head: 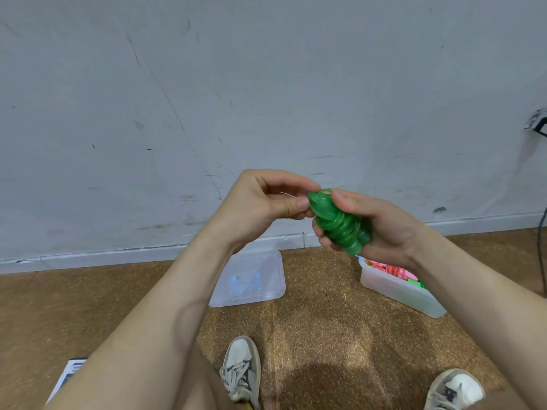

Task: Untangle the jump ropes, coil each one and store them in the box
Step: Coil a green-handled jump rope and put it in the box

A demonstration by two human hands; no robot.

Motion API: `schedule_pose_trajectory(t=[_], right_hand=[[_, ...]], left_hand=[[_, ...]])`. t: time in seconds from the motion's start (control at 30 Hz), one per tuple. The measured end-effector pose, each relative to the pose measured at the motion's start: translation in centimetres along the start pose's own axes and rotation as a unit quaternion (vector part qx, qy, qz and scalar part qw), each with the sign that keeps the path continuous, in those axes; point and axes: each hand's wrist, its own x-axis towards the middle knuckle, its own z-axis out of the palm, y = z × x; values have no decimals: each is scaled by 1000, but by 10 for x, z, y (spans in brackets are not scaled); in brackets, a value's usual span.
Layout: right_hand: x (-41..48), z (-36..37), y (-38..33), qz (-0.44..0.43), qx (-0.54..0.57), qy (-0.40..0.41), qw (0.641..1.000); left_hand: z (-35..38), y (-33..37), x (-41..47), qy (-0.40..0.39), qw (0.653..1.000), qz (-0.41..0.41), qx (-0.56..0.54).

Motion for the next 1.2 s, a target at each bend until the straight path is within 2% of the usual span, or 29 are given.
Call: schedule_pose_trajectory(t=[0.1, 0.2, 0.27, 0.33, 0.4, 0.43, 0.47, 0.5, 0.53, 0.6, 0.63, 0.7, 0.77, 0.83, 0.9, 0.93, 0.97, 1.0, 1.07, 1.1, 1.13, 1.2], right_hand=[[2, 3, 1, 1, 38, -6, 999], [3, 10, -1, -18, 81, 14, 996], [4, 13, -3, -35, 47, 26, 998], [6, 18, -5, -42, -4, 45, 998], [7, 22, -8, -37, -15, 69, 997], [7, 23, -9, -31, -1, 77, 997], [7, 23, -12, -26, 18, 77, 997], [7, 23, -13, -23, 30, 75, 996], [6, 22, -15, -24, 32, 75, 996], [6, 18, -16, -27, 8, 99, 995], [5, 17, -16, -24, -15, 115, 993], [5, 16, -17, -17, -46, 138, 989], [3, 16, -18, -13, -32, 154, 987], [2, 16, -18, -3, 8, 173, 985], [2, 18, -15, 8, 72, 182, 981], [2, 21, -14, 10, 109, 183, 977], [2, 24, -12, 8, 140, 185, 973], [2, 27, -10, 1, 162, 188, 969], [2, 32, -9, -23, 168, 209, 963], [2, 33, -9, -44, 151, 227, 961], [2, 34, -10, -73, 121, 248, 958], [3, 36, -12, -146, 26, 294, 944]], left_hand=[[0, 2, 0, 6, 1000, -1, -12], [0, 1, 3, 9, 998, -52, -43], [-1, 1, 5, 13, 997, -74, 8], [-2, 0, 8, 36, 991, -55, 114], [0, 1, 9, 85, 957, 63, 269], [2, 1, 10, 101, 920, 148, 348], [3, -2, 11, 118, 883, 217, 399], [5, -6, 12, 128, 865, 254, 414], [5, -7, 11, 120, 885, 238, 381], [5, -6, 8, 75, 963, 109, 236], [6, -6, 7, 39, 982, 46, 177], [9, -8, 5, -3, 985, 26, 171], [14, -9, 4, -8, 978, 58, 199], [18, -10, 5, 13, 947, 111, 302], [26, -10, 6, 57, 865, 180, 465], [32, -8, 7, 81, 846, 198, 488], [36, -7, 8, 95, 850, 187, 483], [40, -7, 9, 100, 876, 159, 444], [45, -5, 10, 88, 960, 43, 261], [47, -4, 11, 74, 987, -9, 145], [49, -4, 11, 63, 995, -43, 59], [50, -5, 11, 41, 996, -76, -24]])
